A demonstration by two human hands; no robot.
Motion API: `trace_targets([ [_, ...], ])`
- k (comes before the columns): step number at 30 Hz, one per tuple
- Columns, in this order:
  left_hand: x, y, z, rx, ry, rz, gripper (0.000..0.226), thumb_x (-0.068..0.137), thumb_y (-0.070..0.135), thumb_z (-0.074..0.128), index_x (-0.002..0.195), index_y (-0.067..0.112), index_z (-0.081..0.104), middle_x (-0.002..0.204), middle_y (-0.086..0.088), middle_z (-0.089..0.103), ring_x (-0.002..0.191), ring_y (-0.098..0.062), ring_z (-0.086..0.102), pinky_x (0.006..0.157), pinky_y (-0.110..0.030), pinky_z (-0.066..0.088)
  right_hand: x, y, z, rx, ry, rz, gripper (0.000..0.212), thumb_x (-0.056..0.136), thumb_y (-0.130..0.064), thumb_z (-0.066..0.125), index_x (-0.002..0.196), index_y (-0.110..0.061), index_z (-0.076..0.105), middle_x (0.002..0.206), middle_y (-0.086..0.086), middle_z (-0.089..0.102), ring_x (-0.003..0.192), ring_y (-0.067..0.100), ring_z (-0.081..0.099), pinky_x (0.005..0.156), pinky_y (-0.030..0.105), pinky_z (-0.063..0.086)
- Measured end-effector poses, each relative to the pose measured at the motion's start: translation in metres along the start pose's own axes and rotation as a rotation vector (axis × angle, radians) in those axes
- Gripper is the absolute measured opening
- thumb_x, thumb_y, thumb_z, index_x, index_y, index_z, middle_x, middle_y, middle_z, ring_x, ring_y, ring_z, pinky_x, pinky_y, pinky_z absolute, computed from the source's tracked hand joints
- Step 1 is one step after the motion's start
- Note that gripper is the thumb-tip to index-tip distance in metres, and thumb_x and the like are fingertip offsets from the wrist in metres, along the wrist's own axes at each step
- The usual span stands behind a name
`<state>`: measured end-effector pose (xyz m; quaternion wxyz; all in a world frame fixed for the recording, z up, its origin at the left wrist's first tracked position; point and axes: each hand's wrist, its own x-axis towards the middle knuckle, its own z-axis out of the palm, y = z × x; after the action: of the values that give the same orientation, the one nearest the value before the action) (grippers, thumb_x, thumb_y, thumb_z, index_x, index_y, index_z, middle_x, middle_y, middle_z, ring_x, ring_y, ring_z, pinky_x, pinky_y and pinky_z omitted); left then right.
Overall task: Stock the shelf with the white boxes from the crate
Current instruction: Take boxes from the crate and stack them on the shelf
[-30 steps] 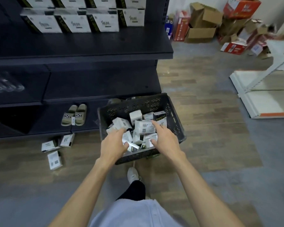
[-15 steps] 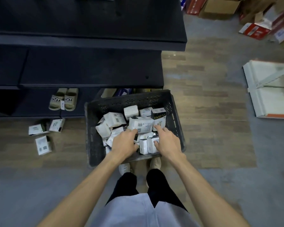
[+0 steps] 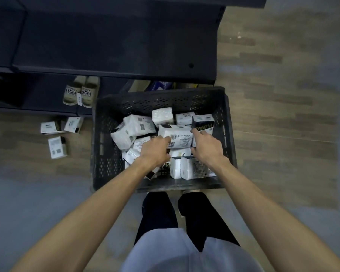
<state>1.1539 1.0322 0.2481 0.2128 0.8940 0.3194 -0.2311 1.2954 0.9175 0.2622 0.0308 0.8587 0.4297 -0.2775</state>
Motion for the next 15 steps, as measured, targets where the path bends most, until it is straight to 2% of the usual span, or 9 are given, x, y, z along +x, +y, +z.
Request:
trace_targets([
  [4,0.037,-0.018,0.035,-0.072,-0.004,-0.1,0.062,0.084,0.027,0.069,0.136,0.014,0.039,0.125,-0.01,0.05,0.111,-0.029,0.053,0.081,-0.041,0.048,0.027,0.005,0.035,0.014,-0.044,0.007,0.055,0.094,-0.021,0.059,0.144,-0.019,0.035,0.124,0.01,0.055,0.11,0.032,0.057,0.084,0.043,0.05],
  [9,0.085,-0.039,0.075,-0.137,0.036,-0.172,0.081,0.083,0.034,0.074,0.143,0.008,0.026,0.136,-0.014,0.042,0.119,-0.031,0.049,0.09,-0.044,0.051,0.047,0.015,0.076,0.05,-0.045,0.026,0.054,0.093,-0.021,0.06,0.142,-0.021,0.036,0.121,0.009,0.056,0.105,0.029,0.059,0.079,0.04,0.05],
  [12,0.109,-0.045,0.088,-0.339,0.086,-0.175,0.094,0.079,0.038,0.078,0.148,0.01,0.02,0.14,-0.014,0.042,0.124,-0.032,0.048,0.095,-0.045,0.048,0.055,0.019,0.091,0.067,-0.024,0.031,0.056,0.092,-0.024,0.062,0.142,-0.022,0.036,0.121,0.008,0.056,0.104,0.028,0.059,0.076,0.039,0.049],
  [15,0.116,-0.047,0.095,-0.564,0.187,-0.156,0.092,0.074,0.032,0.082,0.146,0.014,0.028,0.141,-0.008,0.046,0.126,-0.027,0.048,0.096,-0.039,0.046,0.058,0.022,0.096,0.072,0.004,0.039,0.056,0.092,-0.025,0.062,0.141,-0.022,0.036,0.121,0.006,0.056,0.103,0.027,0.059,0.074,0.038,0.048],
])
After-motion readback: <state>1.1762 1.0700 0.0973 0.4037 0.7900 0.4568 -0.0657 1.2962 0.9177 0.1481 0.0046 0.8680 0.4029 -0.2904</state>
